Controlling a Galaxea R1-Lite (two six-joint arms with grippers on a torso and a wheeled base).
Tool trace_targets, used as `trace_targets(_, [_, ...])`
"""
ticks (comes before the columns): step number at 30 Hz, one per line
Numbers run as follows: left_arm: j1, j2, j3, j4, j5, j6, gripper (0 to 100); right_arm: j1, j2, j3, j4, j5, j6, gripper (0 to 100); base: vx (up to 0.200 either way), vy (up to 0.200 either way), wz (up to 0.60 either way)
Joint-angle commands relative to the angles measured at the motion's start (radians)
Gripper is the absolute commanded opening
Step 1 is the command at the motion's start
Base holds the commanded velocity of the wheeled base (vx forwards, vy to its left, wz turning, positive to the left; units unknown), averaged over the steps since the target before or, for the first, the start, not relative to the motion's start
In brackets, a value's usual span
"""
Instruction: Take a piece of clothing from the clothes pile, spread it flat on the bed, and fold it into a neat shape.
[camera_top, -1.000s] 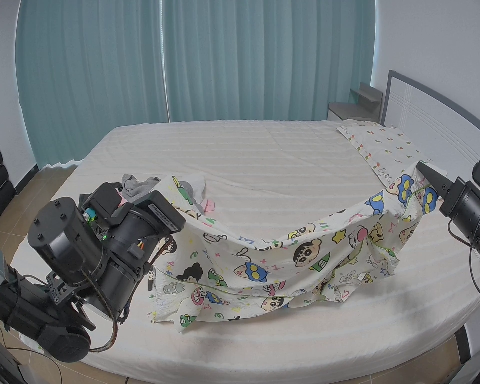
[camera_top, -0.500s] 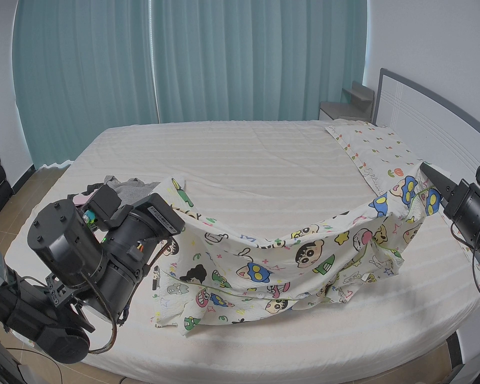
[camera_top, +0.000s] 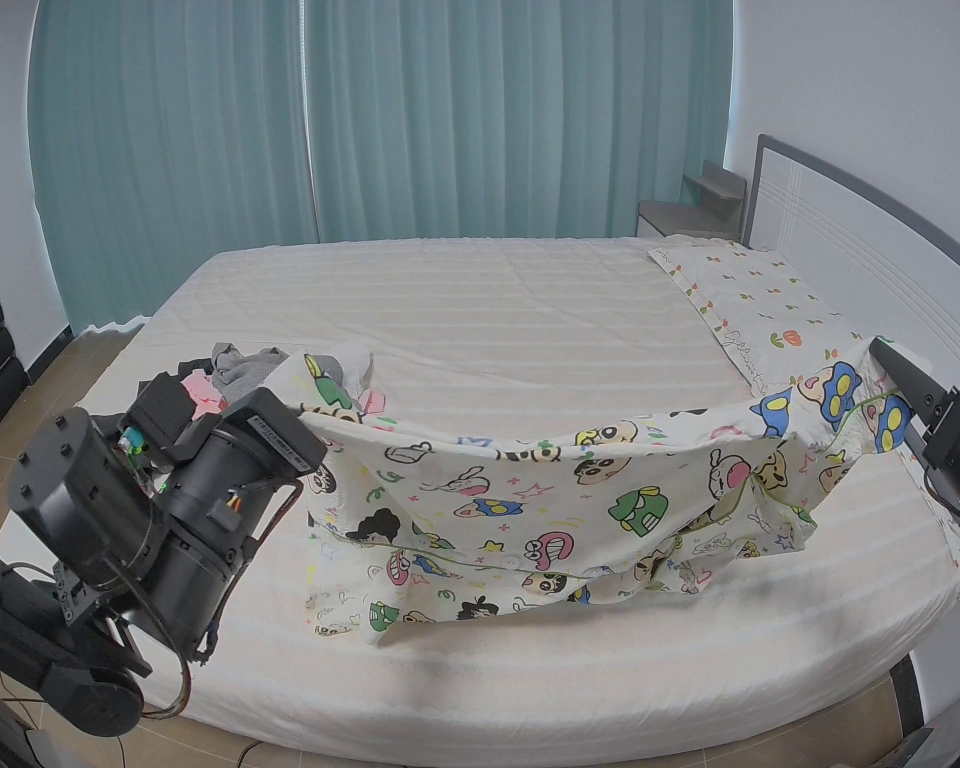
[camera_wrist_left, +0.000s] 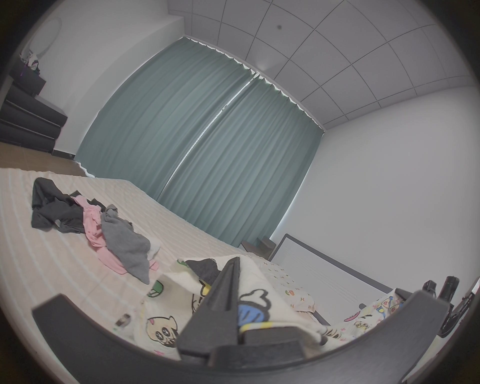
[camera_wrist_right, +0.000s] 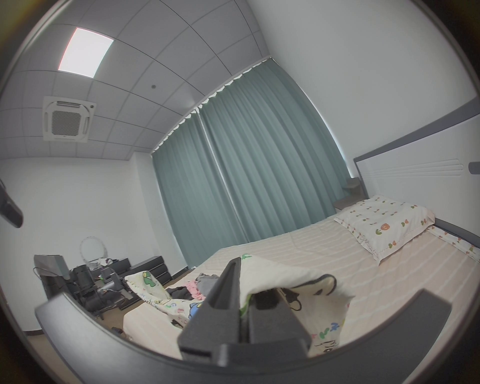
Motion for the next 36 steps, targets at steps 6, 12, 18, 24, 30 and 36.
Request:
trace_targets(6, [-0.001,-0.184,0.054,0.001,-0.002,0.019,0,0.004,-0.196,0.045,0.003,0.111,0.000,0,-0.100,0.000,0.00])
trace_targets(12, [-0.001,-0.291,0.105,0.003,-0.005,0.065,0,0.004,-0.251,0.046,0.005,0.143,0.003,0,0.000,0.000,0.00])
trace_targets(18, [-0.001,-0.351,0.136,0.015,-0.005,0.096,0,0.006,-0.284,0.045,0.083,0.148,0.003,0,0.000,0.000,0.00])
trace_targets(24, [-0.001,-0.336,0.186,0.035,-0.009,0.093,0,0.001,-0.301,0.037,0.198,0.164,0.003,0,0.000,0.000,0.00])
trace_targets(30, [-0.001,-0.284,0.186,0.030,-0.011,0.076,0,0.003,-0.301,0.033,0.206,0.166,0.003,0,0.000,0.000,0.00])
trace_targets(36, [-0.018,-0.353,0.156,0.035,-0.016,0.085,0,0.006,-0.399,-0.007,0.217,0.255,0.014,0,0.000,0.000,0.00])
